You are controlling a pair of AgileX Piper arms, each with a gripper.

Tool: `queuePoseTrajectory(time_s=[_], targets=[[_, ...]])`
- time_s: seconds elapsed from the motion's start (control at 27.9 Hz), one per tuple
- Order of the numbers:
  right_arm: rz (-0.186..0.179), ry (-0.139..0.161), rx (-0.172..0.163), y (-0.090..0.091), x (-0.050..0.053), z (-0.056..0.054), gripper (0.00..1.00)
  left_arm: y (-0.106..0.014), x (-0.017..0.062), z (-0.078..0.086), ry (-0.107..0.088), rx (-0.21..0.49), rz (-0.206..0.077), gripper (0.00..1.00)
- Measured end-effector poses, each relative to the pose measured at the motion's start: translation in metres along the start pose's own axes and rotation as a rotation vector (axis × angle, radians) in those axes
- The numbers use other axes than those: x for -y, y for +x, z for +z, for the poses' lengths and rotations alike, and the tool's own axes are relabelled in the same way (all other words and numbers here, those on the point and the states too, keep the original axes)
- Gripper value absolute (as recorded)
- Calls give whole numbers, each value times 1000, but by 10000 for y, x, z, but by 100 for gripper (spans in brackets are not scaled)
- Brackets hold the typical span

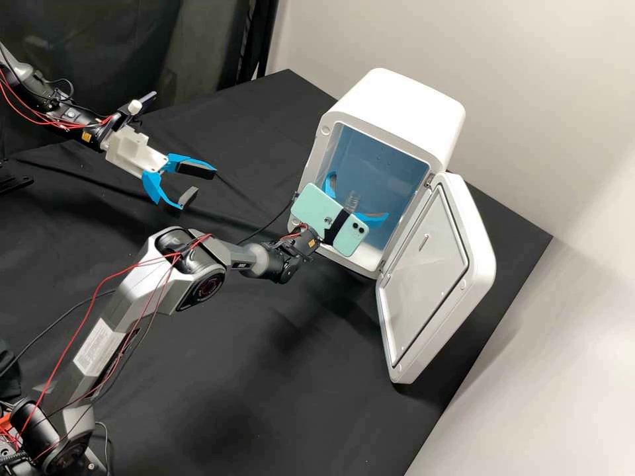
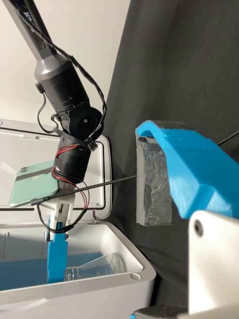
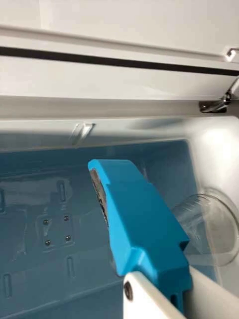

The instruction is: Place the flask in the incubator

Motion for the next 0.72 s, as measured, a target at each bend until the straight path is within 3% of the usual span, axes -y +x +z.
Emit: queuePoseTrajectory(time_s=[0.36,0.54,0.57,0.65,0.72], targets=[[-12,2,14,-37,45,48,100,5,5,16,1,5,-2,100],[-18,29,15,-110,101,99,100,6,7,22,1,7,-3,100],[-29,36,29,-159,118,121,100,6,7,22,1,7,-3,100],[-33,48,30,-229,114,122,100,6,1,14,18,-1,4,100],[-25,52,18,-342,84,119,100,3,-15,6,67,-13,17,100]])
